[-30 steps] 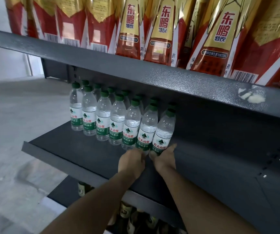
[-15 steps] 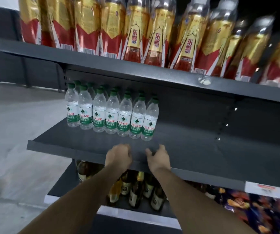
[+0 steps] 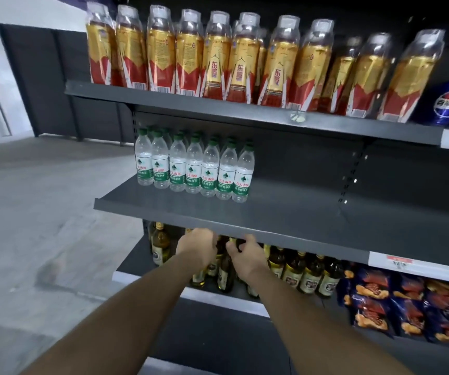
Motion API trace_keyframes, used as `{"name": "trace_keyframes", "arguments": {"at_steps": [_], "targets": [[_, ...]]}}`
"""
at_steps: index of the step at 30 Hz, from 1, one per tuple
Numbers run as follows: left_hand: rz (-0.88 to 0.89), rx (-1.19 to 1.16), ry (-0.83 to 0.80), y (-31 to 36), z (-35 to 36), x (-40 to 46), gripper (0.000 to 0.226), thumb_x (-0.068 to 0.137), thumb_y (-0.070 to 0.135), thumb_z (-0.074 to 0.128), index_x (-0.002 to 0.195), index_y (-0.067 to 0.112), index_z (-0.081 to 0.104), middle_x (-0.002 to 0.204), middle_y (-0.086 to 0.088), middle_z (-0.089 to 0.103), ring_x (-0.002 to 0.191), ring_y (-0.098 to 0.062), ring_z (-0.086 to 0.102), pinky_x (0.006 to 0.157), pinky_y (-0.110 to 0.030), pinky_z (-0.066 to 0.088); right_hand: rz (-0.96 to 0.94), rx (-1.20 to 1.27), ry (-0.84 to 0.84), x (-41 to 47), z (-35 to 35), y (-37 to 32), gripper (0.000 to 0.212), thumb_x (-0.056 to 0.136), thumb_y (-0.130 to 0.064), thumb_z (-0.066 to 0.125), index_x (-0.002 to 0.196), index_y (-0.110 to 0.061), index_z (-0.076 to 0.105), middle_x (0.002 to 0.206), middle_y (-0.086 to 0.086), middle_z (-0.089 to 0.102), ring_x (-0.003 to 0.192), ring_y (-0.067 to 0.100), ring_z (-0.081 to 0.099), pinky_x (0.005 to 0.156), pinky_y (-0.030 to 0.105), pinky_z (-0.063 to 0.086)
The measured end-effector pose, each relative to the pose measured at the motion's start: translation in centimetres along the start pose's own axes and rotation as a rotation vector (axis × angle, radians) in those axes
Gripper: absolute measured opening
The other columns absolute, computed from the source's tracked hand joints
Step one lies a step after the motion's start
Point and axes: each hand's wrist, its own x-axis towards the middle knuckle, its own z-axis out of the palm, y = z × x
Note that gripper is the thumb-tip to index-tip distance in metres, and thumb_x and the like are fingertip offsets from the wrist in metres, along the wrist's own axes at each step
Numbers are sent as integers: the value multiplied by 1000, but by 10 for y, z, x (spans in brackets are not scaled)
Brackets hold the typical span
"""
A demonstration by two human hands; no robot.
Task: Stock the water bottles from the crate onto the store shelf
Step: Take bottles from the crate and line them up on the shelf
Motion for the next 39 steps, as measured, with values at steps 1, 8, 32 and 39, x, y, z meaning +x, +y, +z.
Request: {"name": "trace_keyframes", "arguments": {"at_steps": [1, 8, 32, 39], "targets": [[-6, 0, -8, 8, 2, -8, 18, 91, 19, 53, 103, 18, 67, 109, -5, 64, 105, -28, 61, 91, -39, 52, 11, -9, -17, -7, -4, 9, 53, 97, -47, 50, 139, -16, 39, 130, 8, 57, 114, 28, 56, 95, 37, 47], [19, 18, -115, 55, 32, -67, 16, 90, 20, 54, 100, 20, 67, 106, -3, 66, 99, -27, 63, 84, -36, 54, 185, -89, -264, -80, -16, 101, 25, 95, -46, 47, 103, -23, 49, 96, 5, 57, 82, 18, 56, 73, 32, 44], [2, -192, -472, -50, 151, -147, 24, 93, 30, 60, 115, 21, 65, 120, -3, 65, 108, -24, 63, 92, -37, 53, 383, -201, -162, -172, 107, 113, 58, 97, -47, 48, 143, -12, 36, 131, 14, 58, 117, 33, 57, 94, 37, 49], [-50, -284, -502, -74, 222, -161, 17, 91, 29, 61, 103, 24, 71, 112, 0, 70, 105, -24, 64, 89, -34, 53, 438, -297, -177, -168, 166, 172, 47, 98, -47, 45, 126, -9, 47, 118, 18, 63, 111, 36, 59, 94, 42, 48]]}}
